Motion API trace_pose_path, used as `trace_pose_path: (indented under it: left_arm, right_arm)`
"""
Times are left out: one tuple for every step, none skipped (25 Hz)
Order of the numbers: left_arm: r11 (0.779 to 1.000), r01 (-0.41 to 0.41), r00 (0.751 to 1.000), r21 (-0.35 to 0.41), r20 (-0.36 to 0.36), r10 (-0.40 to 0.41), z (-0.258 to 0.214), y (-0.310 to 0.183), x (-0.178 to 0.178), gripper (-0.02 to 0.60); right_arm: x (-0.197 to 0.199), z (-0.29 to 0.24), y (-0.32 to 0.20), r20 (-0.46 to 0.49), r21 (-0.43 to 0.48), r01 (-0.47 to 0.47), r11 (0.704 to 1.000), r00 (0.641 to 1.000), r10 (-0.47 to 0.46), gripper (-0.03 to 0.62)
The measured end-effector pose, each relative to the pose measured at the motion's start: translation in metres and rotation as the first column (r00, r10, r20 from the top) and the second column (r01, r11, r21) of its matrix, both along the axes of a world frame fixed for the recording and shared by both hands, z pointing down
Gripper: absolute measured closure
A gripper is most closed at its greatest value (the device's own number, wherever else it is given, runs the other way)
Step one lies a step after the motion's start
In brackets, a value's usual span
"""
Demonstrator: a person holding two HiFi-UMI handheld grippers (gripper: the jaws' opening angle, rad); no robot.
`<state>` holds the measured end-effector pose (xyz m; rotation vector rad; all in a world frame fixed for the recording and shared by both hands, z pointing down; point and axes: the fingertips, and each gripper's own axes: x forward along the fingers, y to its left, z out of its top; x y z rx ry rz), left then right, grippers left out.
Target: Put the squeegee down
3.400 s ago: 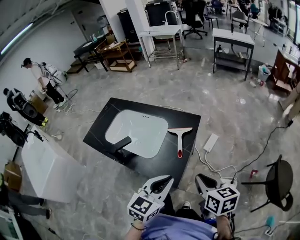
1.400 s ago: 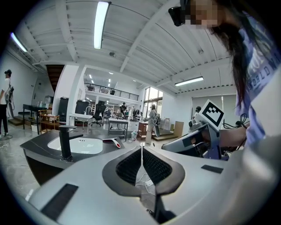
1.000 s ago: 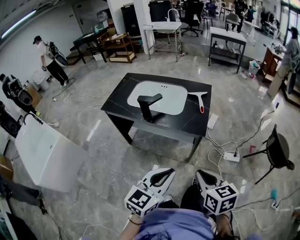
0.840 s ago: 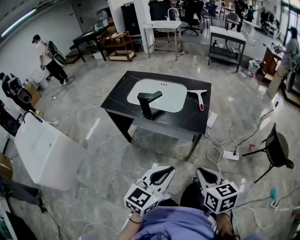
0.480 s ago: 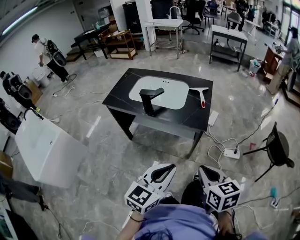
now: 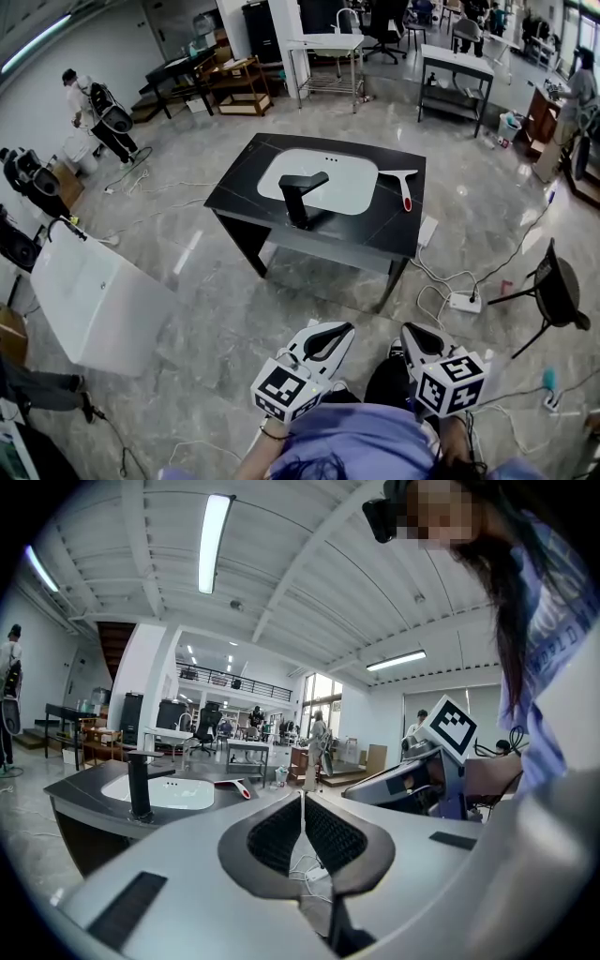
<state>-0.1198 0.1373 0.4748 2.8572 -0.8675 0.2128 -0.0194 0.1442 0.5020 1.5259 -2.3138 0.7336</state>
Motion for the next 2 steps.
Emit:
trace_pose_path:
  left_arm:
    - [1.000,0.002,1.000,0.000,0.001,-0.002,0.0003,-0.0014,-0.0012,0.568]
    - [1.000,0.005,1.000,0.001,0.002,-0.005,0.0007,-0.0029,-0.0025,0.568]
  right_arm:
    - [-0.0001,-0.0004,-0.0016,0.000,0.002,-0.001,1.000,1.000,0.001,0.574]
    - [-0.0003,-0.0008,-0.0031,-0.001,0.004,-0.001,1.000,1.000,0.001,0.574]
